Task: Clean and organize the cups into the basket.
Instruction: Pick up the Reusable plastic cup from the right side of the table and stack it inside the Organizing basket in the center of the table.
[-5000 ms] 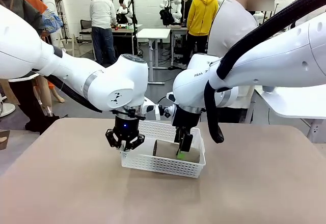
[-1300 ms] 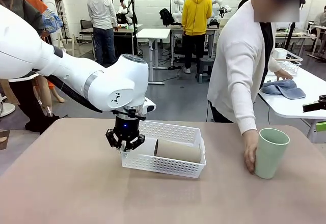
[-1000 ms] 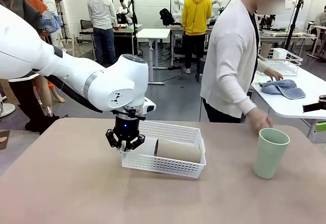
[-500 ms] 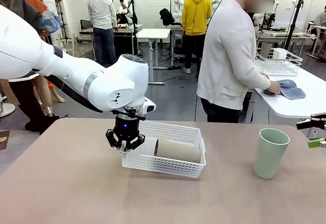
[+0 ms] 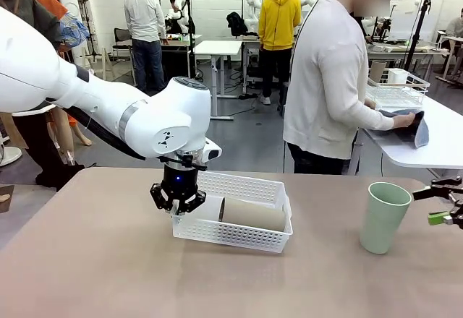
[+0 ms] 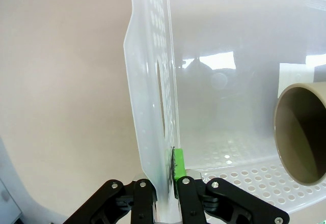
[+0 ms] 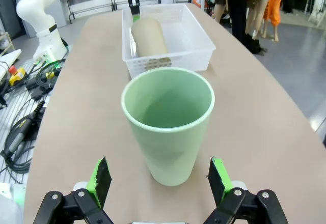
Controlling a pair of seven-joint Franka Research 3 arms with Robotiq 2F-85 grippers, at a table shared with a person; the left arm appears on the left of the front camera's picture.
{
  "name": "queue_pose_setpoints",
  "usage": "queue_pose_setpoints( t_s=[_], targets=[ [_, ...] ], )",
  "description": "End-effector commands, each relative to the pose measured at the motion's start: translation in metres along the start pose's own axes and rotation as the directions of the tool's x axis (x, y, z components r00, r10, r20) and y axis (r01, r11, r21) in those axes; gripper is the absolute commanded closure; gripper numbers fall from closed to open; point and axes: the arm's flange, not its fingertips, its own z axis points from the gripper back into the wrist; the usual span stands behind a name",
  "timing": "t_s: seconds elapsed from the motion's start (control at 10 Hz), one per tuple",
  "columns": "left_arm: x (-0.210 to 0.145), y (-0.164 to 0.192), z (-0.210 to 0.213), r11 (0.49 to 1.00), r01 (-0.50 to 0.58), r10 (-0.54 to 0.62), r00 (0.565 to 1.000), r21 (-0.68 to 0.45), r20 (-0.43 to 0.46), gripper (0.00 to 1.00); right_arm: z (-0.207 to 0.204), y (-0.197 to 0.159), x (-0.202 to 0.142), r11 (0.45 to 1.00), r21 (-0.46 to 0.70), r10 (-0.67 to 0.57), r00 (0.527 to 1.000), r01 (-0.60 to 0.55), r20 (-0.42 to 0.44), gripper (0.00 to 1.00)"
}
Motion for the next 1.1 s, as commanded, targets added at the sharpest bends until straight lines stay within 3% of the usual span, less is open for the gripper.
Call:
queue_pose_setpoints(
  t_s=[0.0, 0.5, 1.0],
  targets=[
    [0.0, 0.0, 0.001, 1.0, 0.001, -0.001, 1.0, 0.0, 0.002, 1.0, -0.017, -0.018, -0.013, 1.0, 0.02, -0.014, 1.0, 0.015, -0.028, 0.0],
    [0.0, 0.0, 0.001, 1.0, 0.001, -0.001, 1.0, 0.0, 0.002, 1.0, -0.042, -0.031, -0.025, 0.997, 0.065, -0.035, 0.998, 0.038, -0.043, 0.0],
    [0.0, 0.0, 0.001, 1.0, 0.001, -0.001, 1.0, 0.0, 0.002, 1.0, -0.064, -0.03, -0.025, 0.99, 0.138, 0.019, 1.0, -0.018, -0.006, 0.0]
  ],
)
